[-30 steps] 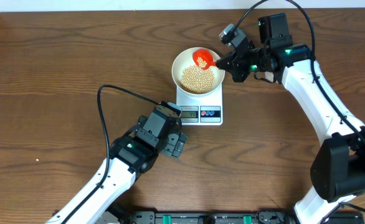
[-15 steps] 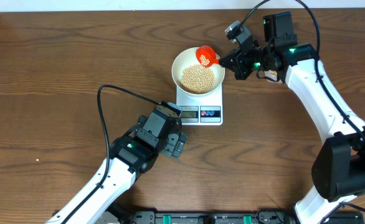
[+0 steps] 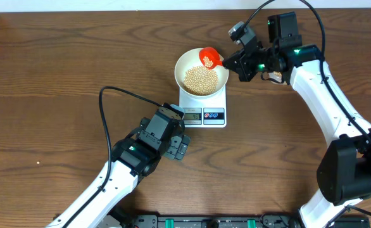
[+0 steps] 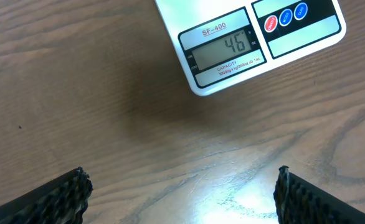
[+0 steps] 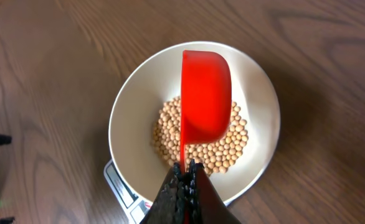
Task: Scoop item into bowl and weigh 50g on scale
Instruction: 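Keep tilting the scoop over the bowl, adding a few beans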
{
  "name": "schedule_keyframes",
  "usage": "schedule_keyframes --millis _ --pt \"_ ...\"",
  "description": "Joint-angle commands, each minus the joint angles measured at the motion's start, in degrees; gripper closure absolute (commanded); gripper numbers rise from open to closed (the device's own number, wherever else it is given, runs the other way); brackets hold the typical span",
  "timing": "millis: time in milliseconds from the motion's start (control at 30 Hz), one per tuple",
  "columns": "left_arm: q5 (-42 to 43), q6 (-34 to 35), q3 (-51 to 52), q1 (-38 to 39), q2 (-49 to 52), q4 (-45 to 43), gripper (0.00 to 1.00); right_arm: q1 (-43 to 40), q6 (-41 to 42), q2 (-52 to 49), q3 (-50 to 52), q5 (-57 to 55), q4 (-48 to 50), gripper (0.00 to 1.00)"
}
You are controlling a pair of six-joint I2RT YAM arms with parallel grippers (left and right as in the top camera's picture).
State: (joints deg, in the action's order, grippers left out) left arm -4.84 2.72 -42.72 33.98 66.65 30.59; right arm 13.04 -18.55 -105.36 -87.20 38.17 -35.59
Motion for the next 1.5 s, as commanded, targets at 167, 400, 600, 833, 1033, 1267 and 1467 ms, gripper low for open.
schedule_keyframes --millis 167,400,600,833,1033,1267,1467 --pt "-0.2 -0.8 0.3 0.2 0.3 0.0 0.04 2.4 -5.5 0.9 -0.2 -9.2 -1.0 0.99" --pt "-0.2 -0.8 0.3 0.2 0.3 0.0 0.04 2.6 -5.5 0.9 -0.2 -5.9 -1.3 0.99" --pt "-0.2 -0.8 0.3 0.2 0.3 0.0 0.04 2.1 -2.8 0.9 -0.2 -2.6 -0.8 0.99" --pt "-0.2 -0.8 0.3 0.2 0.3 0.0 0.04 1.6 -2.3 0.9 -0.2 -2.6 -0.8 0.99" --pt "-0.2 -0.8 0.3 0.2 0.3 0.0 0.04 1.6 -2.1 0.9 -0.2 -2.4 -0.8 0.99" --pt "-0.2 -0.8 0.3 0.2 0.3 0.0 0.04 1.6 -2.1 0.9 -0.2 -1.8 -0.6 0.99" --pt "-0.2 -0.8 0.3 0.2 0.3 0.0 0.04 1.5 -2.1 0.9 -0.2 -1.8 -0.6 0.99"
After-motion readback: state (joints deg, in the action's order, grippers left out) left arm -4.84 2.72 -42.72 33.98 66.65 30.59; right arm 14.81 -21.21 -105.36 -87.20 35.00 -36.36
